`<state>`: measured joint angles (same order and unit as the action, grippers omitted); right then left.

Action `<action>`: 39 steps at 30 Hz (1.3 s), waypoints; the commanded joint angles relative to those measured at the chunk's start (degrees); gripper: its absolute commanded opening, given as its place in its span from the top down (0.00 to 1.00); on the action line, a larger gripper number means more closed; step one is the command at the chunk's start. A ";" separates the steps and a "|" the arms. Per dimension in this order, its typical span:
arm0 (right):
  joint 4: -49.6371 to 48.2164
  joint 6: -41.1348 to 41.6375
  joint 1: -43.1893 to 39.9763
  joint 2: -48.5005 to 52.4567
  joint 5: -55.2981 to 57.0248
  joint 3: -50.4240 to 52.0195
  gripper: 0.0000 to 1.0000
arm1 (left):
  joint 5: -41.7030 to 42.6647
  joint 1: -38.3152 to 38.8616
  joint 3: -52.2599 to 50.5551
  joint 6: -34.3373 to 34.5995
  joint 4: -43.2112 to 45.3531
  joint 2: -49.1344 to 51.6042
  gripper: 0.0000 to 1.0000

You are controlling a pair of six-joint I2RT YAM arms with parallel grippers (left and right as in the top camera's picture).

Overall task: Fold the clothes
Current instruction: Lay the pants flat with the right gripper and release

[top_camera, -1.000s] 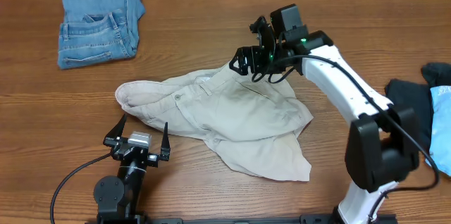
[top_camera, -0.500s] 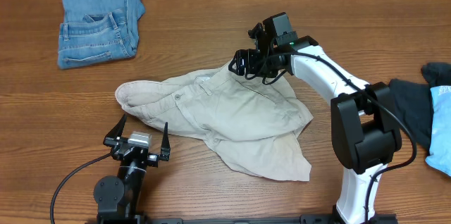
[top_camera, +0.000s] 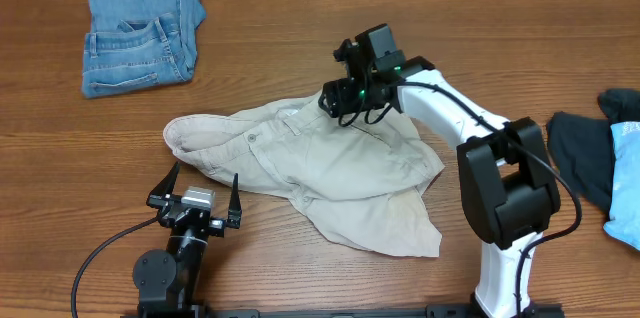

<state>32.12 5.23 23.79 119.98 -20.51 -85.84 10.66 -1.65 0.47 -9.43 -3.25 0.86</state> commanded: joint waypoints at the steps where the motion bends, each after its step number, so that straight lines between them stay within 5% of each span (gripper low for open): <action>1: -0.07 -0.74 0.92 0.66 1.05 0.39 0.43 | -0.33 -0.46 -0.20 -0.68 0.04 -0.50 0.00; 4: 0.57 -0.57 0.90 0.66 1.64 0.39 0.76 | -0.33 -0.46 -0.20 -0.68 0.04 -0.50 0.00; 5: 0.55 -0.22 0.90 0.63 1.53 0.37 0.96 | -0.33 -0.46 -0.20 -0.68 0.04 -0.50 0.00; 10: 3.78 2.71 0.90 -2.93 -1.53 -2.34 0.96 | -0.33 -0.46 -0.20 -0.68 0.04 -0.50 0.00; 21: 16.92 11.63 0.96 -37.27 -6.93 -2.78 0.96 | -0.33 -0.46 -0.20 -0.68 0.04 -0.50 0.00; 30: 25.44 16.57 5.40 -37.83 -17.49 -2.60 0.96 | -0.33 -0.46 -0.20 -0.68 0.04 -0.50 0.00; 34: 24.87 24.98 14.82 -37.35 -4.46 -2.51 0.96 | -0.33 -0.46 -0.20 -0.68 0.04 -0.50 0.00; 35: 24.59 25.51 16.22 -37.13 -3.52 -2.51 0.89 | -0.33 -0.46 -0.20 -0.68 0.04 -0.50 0.00; 36: 24.26 25.49 17.20 -36.96 -3.45 -2.51 0.69 | -0.33 -0.46 -0.20 -0.68 0.04 -0.50 0.00; 39: 23.50 25.49 17.90 -36.94 -3.02 -2.54 0.57 | -0.33 -0.46 -0.20 -0.68 0.04 -0.50 0.00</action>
<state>56.23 29.78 41.71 83.79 -25.54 -87.22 10.63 -1.65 0.47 -9.45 -3.25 0.86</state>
